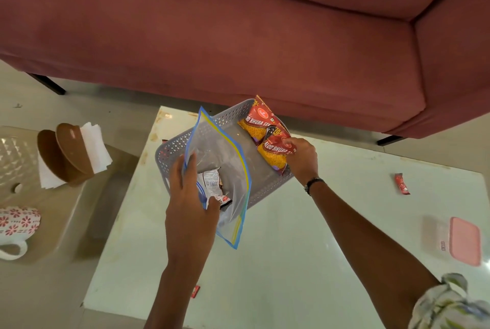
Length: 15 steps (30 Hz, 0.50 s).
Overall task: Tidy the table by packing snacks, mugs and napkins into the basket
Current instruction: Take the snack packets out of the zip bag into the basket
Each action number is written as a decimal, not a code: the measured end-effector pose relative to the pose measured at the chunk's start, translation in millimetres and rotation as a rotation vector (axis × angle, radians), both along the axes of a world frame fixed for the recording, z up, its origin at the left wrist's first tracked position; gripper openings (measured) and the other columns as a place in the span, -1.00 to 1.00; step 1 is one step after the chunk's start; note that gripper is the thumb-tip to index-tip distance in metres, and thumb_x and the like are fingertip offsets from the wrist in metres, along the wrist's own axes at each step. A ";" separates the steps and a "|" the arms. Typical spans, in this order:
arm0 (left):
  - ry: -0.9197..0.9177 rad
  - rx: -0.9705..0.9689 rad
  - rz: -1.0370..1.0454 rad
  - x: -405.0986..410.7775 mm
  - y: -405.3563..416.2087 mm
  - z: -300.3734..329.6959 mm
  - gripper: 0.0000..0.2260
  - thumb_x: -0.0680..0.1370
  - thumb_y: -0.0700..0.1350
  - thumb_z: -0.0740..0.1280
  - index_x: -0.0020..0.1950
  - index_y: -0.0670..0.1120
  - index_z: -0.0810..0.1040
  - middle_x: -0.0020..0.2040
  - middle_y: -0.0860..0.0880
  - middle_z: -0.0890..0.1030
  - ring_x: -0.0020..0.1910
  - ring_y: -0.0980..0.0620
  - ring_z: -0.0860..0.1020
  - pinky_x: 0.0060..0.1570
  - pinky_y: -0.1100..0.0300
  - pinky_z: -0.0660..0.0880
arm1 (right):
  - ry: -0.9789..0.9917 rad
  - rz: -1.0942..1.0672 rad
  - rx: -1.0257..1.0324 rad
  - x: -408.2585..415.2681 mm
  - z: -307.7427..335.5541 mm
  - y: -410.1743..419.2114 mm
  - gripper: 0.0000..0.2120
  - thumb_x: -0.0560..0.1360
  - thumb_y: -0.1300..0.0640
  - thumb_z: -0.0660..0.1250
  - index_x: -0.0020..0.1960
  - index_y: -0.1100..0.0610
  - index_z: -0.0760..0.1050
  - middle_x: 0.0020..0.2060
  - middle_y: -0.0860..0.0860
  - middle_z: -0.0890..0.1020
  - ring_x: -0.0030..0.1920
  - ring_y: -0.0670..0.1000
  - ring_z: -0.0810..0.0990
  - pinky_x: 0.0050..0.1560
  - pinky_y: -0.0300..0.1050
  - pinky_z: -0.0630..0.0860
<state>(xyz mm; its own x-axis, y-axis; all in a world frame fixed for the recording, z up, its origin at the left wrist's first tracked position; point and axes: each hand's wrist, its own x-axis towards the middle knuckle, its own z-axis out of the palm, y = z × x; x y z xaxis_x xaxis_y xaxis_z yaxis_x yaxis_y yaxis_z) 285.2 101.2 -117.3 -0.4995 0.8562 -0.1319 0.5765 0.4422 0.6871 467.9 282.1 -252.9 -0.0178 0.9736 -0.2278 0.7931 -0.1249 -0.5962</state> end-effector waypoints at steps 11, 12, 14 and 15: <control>-0.025 -0.011 0.032 -8.6 -22.1 2.6 -0.29 0.43 -0.37 0.30 0.52 -0.05 0.11 0.52 0.00 0.16 0.45 -0.01 0.27 0.02 0.32 0.33 | 0.424 0.328 0.334 -64.7 168.1 -80.2 -0.90 0.41 0.36 0.36 -0.11 0.22 0.60 -0.16 0.05 0.67 -0.16 -0.05 0.61 -0.09 -0.24 0.53; -0.027 -0.010 0.037 -9.1 -23.8 3.6 -0.27 0.42 -0.38 0.29 0.52 -0.04 0.10 0.53 0.01 0.15 0.45 0.00 0.27 0.02 0.32 0.33 | 0.388 0.457 0.278 -80.6 178.6 -91.1 -0.91 0.41 0.35 0.37 -0.13 0.23 0.61 -0.19 0.06 0.67 -0.16 -0.02 0.60 -0.07 -0.22 0.51; -0.037 0.003 0.041 -9.8 -27.6 6.5 -0.26 0.41 -0.39 0.29 0.52 -0.04 0.10 0.53 0.03 0.16 0.44 0.01 0.28 0.02 0.32 0.34 | 0.146 0.705 0.093 -112.8 177.1 -103.6 -0.89 0.43 0.33 0.33 -0.11 0.22 0.62 -0.14 0.10 0.68 -0.07 0.07 0.59 -0.02 -0.11 0.47; -0.038 0.010 0.039 -10.2 -29.6 7.5 -0.26 0.41 -0.40 0.30 0.52 -0.04 0.11 0.52 0.02 0.17 0.41 0.01 0.32 0.00 0.33 0.35 | -0.029 0.802 0.005 -128.8 165.9 -106.1 -0.86 0.45 0.34 0.30 -0.06 0.22 0.61 -0.07 0.13 0.66 0.00 0.12 0.58 0.01 -0.08 0.45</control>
<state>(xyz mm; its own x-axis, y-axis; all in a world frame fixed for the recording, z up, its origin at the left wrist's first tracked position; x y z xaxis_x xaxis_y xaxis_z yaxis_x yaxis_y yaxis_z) 275.0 71.6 -109.7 -0.5271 0.8376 -0.1433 0.5324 0.4569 0.7126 339.2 176.0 -87.0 -0.7063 0.6679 -0.2348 0.6556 0.4920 -0.5728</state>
